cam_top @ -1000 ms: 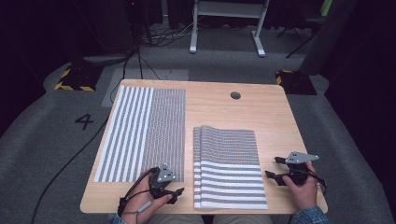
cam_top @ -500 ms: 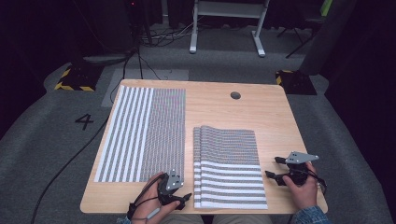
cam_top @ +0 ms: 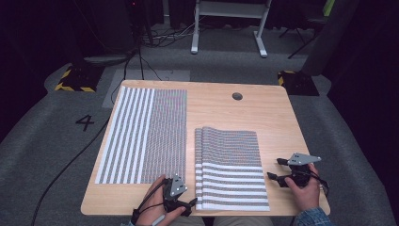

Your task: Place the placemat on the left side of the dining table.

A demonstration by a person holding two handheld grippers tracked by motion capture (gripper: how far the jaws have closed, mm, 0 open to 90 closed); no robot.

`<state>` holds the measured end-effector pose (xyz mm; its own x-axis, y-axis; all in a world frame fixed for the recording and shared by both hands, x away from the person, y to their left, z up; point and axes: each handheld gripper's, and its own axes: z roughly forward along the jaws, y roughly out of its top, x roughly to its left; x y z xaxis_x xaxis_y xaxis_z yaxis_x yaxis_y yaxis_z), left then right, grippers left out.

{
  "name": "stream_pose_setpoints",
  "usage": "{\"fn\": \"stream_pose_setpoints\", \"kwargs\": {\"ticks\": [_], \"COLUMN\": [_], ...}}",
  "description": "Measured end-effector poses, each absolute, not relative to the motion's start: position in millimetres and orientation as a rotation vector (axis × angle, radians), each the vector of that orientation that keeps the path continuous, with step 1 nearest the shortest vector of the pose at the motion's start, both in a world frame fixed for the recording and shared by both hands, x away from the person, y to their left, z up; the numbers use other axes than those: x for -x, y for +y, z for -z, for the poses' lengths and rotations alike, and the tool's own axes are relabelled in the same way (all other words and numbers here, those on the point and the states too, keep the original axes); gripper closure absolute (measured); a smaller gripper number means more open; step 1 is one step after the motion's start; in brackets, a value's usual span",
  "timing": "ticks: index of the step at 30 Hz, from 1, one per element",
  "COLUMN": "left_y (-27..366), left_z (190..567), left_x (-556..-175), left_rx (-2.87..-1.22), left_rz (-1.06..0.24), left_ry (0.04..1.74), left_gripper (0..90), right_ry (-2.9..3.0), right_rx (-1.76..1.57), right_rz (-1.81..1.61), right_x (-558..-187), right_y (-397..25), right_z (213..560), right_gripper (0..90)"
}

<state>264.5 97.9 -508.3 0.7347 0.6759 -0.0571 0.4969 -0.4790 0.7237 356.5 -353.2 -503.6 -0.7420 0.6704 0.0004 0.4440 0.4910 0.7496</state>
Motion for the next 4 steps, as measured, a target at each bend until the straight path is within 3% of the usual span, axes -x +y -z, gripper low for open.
{"fn": "stream_pose_setpoints", "kwargs": {"ticks": [4], "left_y": [98.3], "left_z": [510.3], "left_x": [-263.3], "left_rx": [-2.142], "left_rz": [-0.305], "left_ry": [0.891], "left_gripper": [7.6], "right_ry": [2.449], "right_rx": [-0.941], "right_rz": [-1.105], "right_x": [-356.5], "right_y": [-353.2], "right_z": [503.7], "right_gripper": [21.9]}}
